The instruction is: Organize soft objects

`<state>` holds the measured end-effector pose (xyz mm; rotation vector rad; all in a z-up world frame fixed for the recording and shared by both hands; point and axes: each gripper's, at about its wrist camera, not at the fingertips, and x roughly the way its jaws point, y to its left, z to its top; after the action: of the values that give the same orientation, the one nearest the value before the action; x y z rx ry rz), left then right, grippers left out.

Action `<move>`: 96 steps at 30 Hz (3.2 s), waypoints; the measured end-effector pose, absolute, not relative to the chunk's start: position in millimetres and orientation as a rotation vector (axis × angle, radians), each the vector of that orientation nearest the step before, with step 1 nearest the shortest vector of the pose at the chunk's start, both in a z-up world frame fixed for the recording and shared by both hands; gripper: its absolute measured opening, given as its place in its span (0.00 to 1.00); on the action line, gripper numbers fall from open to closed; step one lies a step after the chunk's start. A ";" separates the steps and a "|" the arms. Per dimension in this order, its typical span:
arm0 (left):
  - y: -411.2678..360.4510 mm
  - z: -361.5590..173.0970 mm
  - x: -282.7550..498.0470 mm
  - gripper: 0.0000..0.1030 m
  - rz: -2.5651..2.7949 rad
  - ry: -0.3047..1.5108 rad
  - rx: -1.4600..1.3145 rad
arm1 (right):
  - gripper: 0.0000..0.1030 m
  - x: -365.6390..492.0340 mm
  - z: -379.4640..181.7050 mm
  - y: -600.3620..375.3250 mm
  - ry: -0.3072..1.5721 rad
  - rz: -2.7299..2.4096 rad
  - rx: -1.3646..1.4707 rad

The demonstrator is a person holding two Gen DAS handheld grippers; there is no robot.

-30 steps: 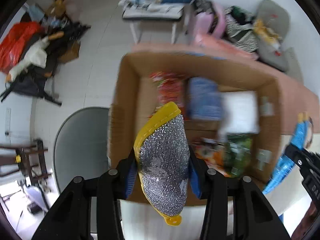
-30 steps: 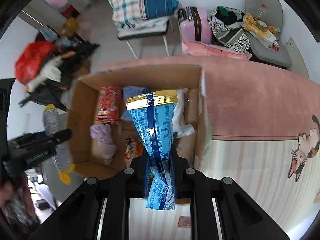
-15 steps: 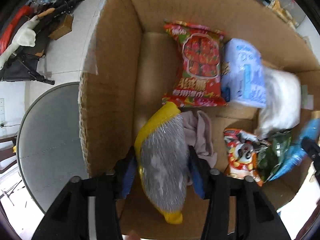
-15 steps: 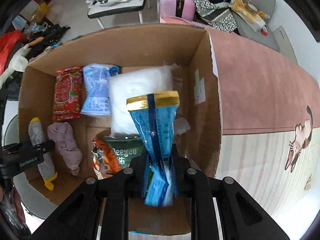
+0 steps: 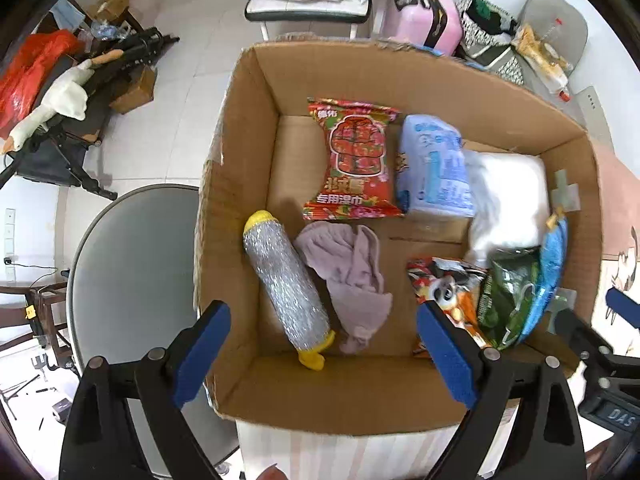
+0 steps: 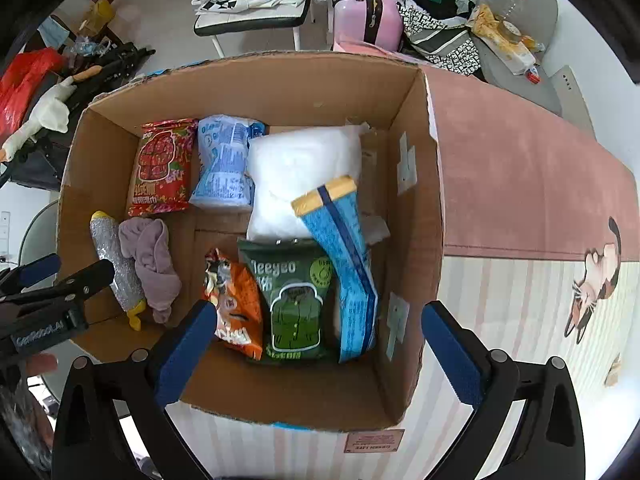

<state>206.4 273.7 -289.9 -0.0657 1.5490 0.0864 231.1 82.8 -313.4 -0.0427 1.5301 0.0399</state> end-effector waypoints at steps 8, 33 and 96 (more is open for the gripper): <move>264.7 -272.9 188.0 0.92 0.087 1.478 -0.038 | 1.00 211.2 -301.6 74.6 1.496 0.018 -0.036; 222.0 -88.6 107.5 0.92 0.069 1.155 -0.042 | 1.00 105.1 -99.8 39.3 1.142 0.054 0.007; 224.5 -2.2 23.5 0.92 0.096 0.991 -0.033 | 1.00 8.6 16.3 28.5 0.954 0.012 -0.086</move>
<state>23.5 224.5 -2.2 -0.0329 0.9907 0.0957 8.6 28.5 16.3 -0.0860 0.9543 0.0123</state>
